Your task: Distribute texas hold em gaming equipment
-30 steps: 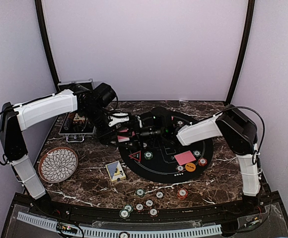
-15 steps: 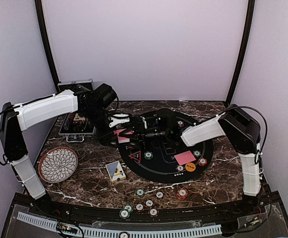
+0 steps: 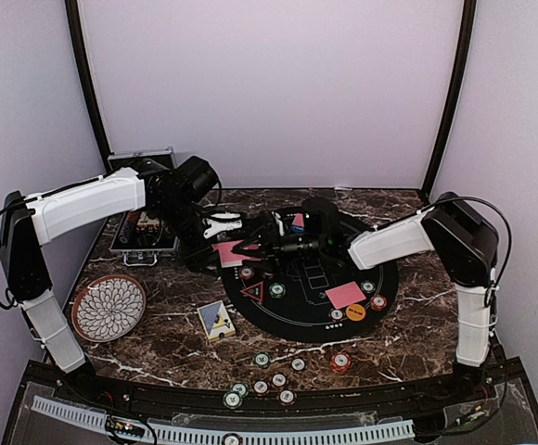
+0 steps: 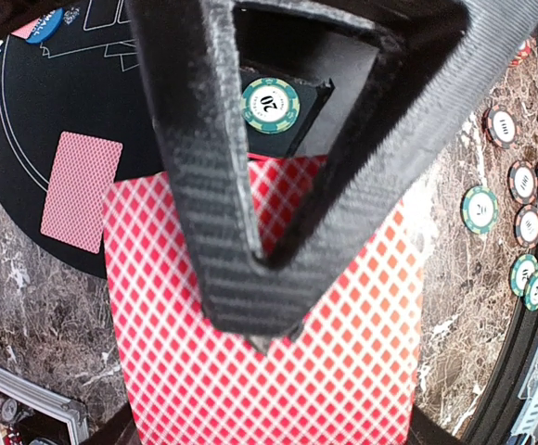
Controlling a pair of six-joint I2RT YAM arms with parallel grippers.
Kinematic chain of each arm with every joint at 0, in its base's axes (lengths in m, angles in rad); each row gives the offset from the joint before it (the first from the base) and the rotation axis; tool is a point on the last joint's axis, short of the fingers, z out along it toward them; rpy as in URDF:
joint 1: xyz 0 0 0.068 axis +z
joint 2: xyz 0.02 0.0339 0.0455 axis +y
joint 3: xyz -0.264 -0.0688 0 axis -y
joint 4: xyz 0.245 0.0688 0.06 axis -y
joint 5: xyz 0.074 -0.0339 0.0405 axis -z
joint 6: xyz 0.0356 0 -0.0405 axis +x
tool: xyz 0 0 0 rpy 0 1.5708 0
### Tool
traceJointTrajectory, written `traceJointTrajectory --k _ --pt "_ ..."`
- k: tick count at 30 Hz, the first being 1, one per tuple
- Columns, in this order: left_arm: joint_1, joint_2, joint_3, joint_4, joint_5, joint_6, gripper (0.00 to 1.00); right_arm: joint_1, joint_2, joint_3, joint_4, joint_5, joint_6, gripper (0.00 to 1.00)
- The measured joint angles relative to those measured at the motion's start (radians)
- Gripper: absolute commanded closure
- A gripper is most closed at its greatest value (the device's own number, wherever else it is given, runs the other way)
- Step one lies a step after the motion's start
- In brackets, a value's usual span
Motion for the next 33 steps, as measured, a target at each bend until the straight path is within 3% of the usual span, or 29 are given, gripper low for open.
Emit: traceJointTrajectory --k 20,26,29,33 --pt "0.0 0.0 0.0 -0.003 -0.006 0.0 1.0 -0.038 -0.075 -0.033 -0.11 -0.003 -0.068 1.0" --pt "0.0 0.0 0.0 -0.003 -0.006 0.0 1.0 -0.053 -0.085 -0.06 -0.115 -0.008 -0.047 1.0" --pt "0.0 0.0 0.0 -0.003 -0.006 0.0 1.0 -0.061 -0.092 -0.088 -0.082 -0.019 -0.007 0.78" --pt "0.0 0.0 0.0 -0.003 -0.006 0.0 1.0 -0.066 -0.094 -0.098 -0.037 -0.029 0.034 0.71"
